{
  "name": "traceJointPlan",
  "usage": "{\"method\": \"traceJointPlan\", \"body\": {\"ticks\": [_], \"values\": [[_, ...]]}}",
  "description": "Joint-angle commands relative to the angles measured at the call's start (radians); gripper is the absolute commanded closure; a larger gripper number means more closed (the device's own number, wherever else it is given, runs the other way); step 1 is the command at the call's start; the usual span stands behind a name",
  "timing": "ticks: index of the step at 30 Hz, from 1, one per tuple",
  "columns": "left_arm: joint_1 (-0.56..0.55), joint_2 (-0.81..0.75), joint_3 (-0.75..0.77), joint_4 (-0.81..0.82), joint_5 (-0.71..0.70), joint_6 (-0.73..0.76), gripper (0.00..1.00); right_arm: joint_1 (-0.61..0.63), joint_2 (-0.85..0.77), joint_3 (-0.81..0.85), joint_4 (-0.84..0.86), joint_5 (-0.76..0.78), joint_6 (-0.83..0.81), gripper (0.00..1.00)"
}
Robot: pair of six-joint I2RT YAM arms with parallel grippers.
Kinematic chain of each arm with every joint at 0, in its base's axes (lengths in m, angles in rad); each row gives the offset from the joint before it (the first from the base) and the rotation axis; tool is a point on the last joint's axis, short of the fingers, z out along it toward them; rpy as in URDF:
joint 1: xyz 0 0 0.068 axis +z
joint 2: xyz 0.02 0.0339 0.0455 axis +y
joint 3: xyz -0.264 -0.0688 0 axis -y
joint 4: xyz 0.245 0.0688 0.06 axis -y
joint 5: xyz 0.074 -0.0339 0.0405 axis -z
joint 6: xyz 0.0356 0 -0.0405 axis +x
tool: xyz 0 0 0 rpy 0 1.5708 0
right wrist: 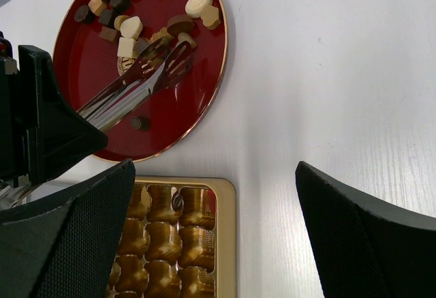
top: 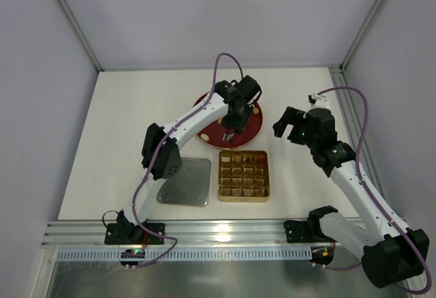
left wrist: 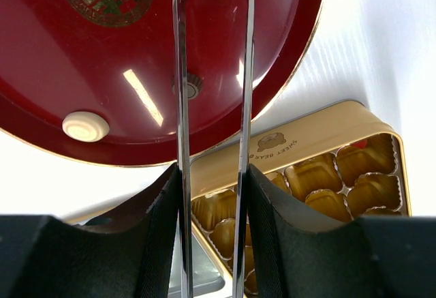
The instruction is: Pack the chocolate
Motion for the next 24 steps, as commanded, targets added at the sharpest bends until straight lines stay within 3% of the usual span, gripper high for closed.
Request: {"method": "traceJointPlan", "body": {"ticks": [1, 15, 24], "values": [[0.004, -0.005, 0.045, 0.022, 0.013, 0.007, 0.59, -0.007, -0.004, 0.002, 0.029, -0.008, -0.011, 0.0], [0.004, -0.034, 0.054, 0.0, -0.002, 0.012, 0.69, -0.009, -0.001, 0.001, 0.035, -0.014, -0.009, 0.0], [0.012, -0.073, 0.056, -0.017, -0.017, 0.023, 0.7, -0.01, 0.005, 0.005, 0.038, -0.016, -0.006, 0.0]]}}
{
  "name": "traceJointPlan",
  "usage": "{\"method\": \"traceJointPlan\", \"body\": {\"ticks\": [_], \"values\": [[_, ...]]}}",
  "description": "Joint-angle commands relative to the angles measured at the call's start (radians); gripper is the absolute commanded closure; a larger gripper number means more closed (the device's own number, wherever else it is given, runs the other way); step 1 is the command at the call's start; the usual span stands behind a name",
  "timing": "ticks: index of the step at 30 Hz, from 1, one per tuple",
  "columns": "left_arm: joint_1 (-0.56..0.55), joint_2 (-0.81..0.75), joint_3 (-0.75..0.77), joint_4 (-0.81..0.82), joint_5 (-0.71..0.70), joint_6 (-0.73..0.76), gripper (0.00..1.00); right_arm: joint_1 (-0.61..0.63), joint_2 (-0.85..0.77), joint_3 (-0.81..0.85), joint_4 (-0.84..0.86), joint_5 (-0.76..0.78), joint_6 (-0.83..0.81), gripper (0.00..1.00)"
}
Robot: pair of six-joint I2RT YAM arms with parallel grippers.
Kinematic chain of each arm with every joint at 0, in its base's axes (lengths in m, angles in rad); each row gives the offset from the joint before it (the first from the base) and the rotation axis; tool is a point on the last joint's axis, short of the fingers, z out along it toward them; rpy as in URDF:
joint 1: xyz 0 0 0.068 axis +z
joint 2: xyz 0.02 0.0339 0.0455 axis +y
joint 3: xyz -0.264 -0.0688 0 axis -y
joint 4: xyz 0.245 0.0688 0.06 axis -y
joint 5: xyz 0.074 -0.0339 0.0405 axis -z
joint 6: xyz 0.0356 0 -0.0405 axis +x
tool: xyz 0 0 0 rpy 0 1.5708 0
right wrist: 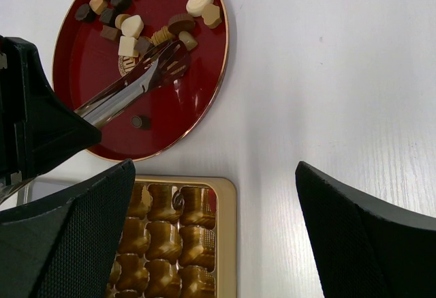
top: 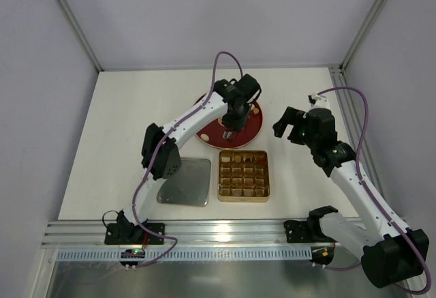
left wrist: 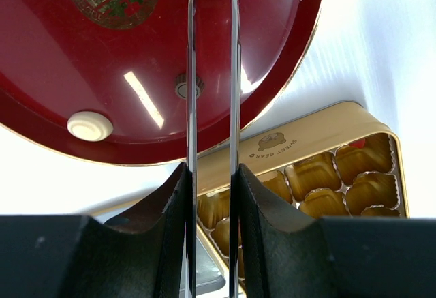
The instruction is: Pack the chocolate
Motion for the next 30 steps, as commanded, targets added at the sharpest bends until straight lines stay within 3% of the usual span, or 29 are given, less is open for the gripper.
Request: {"method": "traceJointPlan", "body": {"ticks": [1, 30], "values": [[0.01, -0.077, 0.039, -0.008, -0.019, 0.02, 0.7, -0.006, 0.004, 0.007, 0.038, -0.007, -0.009, 0.0], [0.018, -0.186, -0.018, -0.037, -0.022, 0.021, 0.71, -0.006, 0.014, 0.007, 0.042, -0.02, -0.005, 0.0]]}}
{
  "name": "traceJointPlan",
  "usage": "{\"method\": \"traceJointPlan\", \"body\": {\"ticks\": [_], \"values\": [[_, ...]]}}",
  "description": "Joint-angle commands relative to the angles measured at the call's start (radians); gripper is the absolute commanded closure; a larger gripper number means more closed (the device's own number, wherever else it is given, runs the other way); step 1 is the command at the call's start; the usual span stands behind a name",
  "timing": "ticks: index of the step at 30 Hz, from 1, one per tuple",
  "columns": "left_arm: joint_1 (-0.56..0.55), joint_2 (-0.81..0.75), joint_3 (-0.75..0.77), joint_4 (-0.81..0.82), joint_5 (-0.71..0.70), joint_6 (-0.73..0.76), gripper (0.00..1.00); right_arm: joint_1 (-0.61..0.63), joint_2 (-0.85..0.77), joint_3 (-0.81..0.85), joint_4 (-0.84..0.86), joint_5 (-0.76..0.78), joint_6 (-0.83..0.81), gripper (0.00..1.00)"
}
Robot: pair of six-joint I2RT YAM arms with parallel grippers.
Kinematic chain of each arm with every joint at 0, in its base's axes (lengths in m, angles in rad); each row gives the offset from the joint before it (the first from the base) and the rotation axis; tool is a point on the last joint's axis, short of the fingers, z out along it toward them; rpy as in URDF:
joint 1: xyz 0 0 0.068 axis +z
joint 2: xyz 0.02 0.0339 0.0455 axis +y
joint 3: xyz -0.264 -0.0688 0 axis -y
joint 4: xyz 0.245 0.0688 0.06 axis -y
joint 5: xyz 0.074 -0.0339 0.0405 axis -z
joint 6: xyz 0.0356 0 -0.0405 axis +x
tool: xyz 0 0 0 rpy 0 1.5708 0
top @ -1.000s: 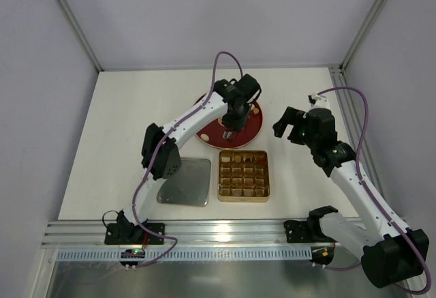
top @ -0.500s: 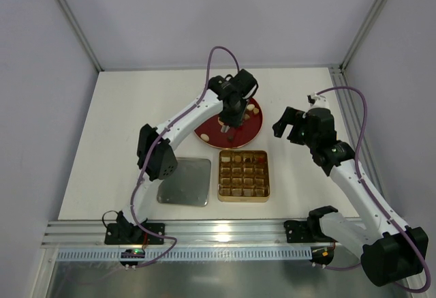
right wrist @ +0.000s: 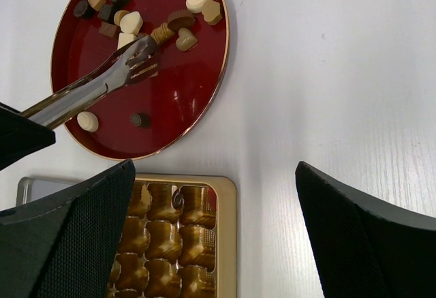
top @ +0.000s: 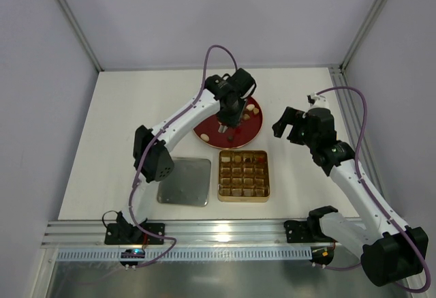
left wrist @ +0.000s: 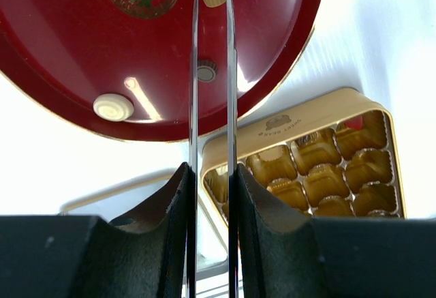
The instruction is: Pack the chocolate
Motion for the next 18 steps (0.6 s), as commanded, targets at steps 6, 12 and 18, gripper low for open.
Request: {"method": "traceJointPlan", "body": {"ticks": [6, 12, 18], "values": [[0.004, -0.217, -0.12, 0.011, 0.024, -0.004, 0.71, -0.006, 0.01, 0.005, 0.047, -0.011, -0.002, 0.0], [0.003, -0.348, -0.267, 0.031, 0.039, -0.027, 0.71, -0.004, 0.027, 0.002, 0.063, -0.008, 0.006, 0.0], [-0.011, -0.454, -0.387, 0.043, 0.047, -0.05, 0.71, -0.004, 0.046, 0.005, 0.076, -0.003, 0.011, 0.0]]}}
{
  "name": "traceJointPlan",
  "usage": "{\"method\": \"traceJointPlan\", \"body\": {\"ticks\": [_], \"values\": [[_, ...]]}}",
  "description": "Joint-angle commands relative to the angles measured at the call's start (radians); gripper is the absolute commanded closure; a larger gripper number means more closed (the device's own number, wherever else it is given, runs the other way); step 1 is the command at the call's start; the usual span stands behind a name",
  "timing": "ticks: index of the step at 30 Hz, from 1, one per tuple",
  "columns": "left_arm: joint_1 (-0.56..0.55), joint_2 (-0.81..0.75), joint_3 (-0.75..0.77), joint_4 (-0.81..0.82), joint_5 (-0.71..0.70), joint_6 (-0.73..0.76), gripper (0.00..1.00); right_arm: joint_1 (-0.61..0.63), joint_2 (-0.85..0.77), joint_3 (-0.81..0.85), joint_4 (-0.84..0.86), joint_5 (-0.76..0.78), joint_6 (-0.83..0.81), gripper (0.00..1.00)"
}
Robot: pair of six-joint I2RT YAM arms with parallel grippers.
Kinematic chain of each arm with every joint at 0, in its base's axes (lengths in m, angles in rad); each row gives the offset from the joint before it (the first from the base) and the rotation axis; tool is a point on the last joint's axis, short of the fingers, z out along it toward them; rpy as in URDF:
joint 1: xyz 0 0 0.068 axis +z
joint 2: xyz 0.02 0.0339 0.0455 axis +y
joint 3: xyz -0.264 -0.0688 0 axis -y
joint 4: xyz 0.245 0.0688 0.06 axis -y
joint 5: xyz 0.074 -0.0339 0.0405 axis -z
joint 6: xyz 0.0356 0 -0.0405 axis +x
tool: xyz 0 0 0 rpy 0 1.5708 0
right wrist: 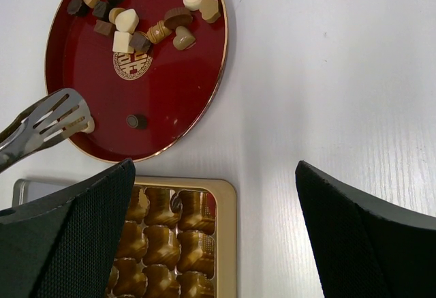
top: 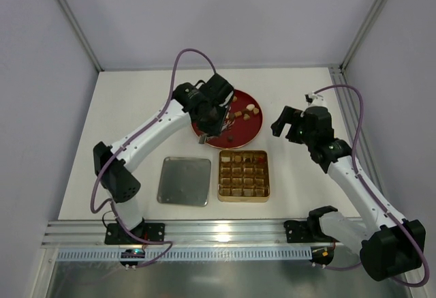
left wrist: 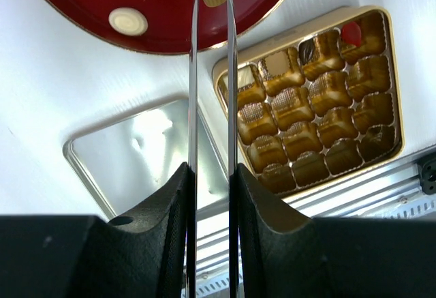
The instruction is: Pack the chocolate
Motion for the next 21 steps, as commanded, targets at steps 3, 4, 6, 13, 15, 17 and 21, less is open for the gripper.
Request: {"method": "traceJointPlan", "body": {"ticks": [3, 4, 6, 13, 15, 17, 21], "values": [[-0.021, -0.121, -0.081, 0.029, 0.023, -0.03, 0.71, -0.004, 0.018, 0.008, 0.054, 0.005, 0.006, 0.0], [-0.026, -0.149, -0.095, 0.028, 0.023, -0.035, 0.71, -0.004, 0.022, 0.01, 0.054, 0.007, 0.008, 0.0], [-0.043, -0.173, -0.135, 0.035, 0.024, -0.047, 0.71, -0.004, 0.025, 0.01, 0.054, 0.008, 0.008, 0.0], [-0.104, -0.264, -0.219, 0.037, 0.003, -0.092, 0.71, -0.004, 0.039, 0.011, 0.064, 0.007, 0.011, 0.0], [-0.122, -0.292, -0.245, 0.037, -0.006, -0.101, 0.7, -0.004, 0.042, 0.011, 0.064, 0.01, 0.011, 0.0], [-0.135, -0.312, -0.271, 0.034, -0.011, -0.115, 0.7, -0.004, 0.044, 0.01, 0.062, 0.01, 0.011, 0.0], [-0.161, -0.359, -0.314, 0.04, -0.02, -0.138, 0.7, -0.004, 0.045, 0.007, 0.064, 0.011, 0.011, 0.0]]}}
